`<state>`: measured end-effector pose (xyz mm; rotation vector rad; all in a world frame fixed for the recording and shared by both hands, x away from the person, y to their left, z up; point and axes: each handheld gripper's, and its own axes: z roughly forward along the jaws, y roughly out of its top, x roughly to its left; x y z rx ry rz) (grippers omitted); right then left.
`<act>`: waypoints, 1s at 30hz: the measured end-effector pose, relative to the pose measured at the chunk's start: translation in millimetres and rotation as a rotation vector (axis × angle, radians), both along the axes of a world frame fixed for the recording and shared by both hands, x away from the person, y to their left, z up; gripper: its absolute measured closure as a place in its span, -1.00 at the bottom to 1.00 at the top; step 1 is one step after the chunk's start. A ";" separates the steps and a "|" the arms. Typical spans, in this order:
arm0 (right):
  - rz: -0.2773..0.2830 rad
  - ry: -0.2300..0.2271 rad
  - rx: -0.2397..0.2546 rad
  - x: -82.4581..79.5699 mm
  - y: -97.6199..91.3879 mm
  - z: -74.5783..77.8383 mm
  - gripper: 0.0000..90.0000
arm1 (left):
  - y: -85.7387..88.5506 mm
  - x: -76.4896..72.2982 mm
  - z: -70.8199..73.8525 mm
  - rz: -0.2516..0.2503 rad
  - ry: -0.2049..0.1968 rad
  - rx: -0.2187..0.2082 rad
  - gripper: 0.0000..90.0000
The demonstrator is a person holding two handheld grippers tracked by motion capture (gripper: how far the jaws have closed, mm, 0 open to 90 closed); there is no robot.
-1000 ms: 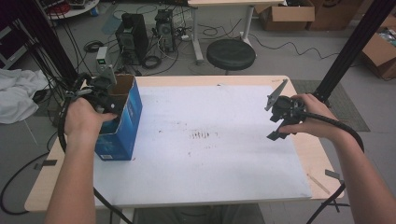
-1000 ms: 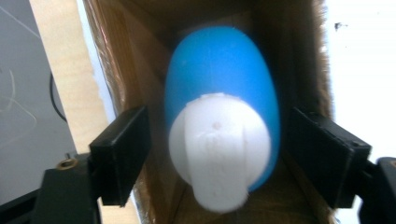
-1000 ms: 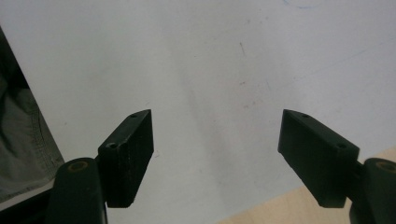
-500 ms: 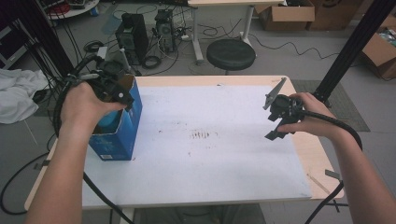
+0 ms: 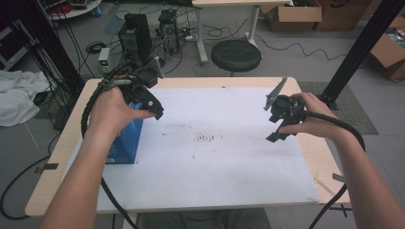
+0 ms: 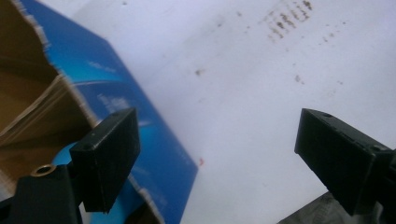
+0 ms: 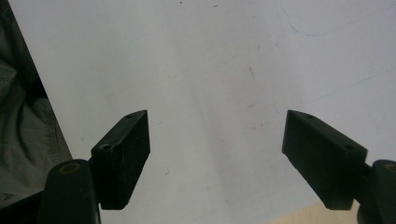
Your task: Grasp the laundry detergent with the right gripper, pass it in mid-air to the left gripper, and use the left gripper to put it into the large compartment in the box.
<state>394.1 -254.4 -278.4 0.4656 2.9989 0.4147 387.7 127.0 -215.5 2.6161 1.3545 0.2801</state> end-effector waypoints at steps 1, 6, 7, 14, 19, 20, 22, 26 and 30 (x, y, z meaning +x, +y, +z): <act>0.000 0.003 -0.002 0.6 1.9 -0.5 -0.47 | -6.7 3.4 -7.2 -0.017 0.012 0.001 -0.67; 0.001 0.003 -0.003 0.8 4.1 -0.3 -0.48 | -16.3 9.8 -19.5 -0.033 0.022 0.002 -0.66; 0.000 0.004 -0.004 0.8 4.6 0.5 -0.48 | -22.0 12.2 -25.8 -0.036 0.022 0.005 -0.66; 0.007 -0.001 -0.003 0.3 5.0 2.6 -0.48 | -37.7 22.1 -47.9 -0.063 0.056 0.003 -0.66; 0.005 -0.002 0.000 0.1 3.6 4.0 -0.51 | -44.2 29.5 -70.8 -0.060 0.076 0.010 -0.67; 0.005 -0.002 0.000 0.1 3.6 4.0 -0.51 | -44.2 29.5 -70.8 -0.060 0.076 0.010 -0.67; 0.007 -0.001 0.004 0.2 2.7 4.4 -0.51 | -44.3 31.6 -76.2 -0.057 0.088 0.009 -0.67; 0.005 -0.002 0.000 -0.4 1.3 5.3 -0.52 | -44.9 35.1 -89.1 -0.050 0.106 0.004 -0.67; 0.000 -0.006 0.005 -1.6 -0.5 7.1 -0.51 | -41.9 38.4 -99.1 -0.033 0.117 -0.002 -0.67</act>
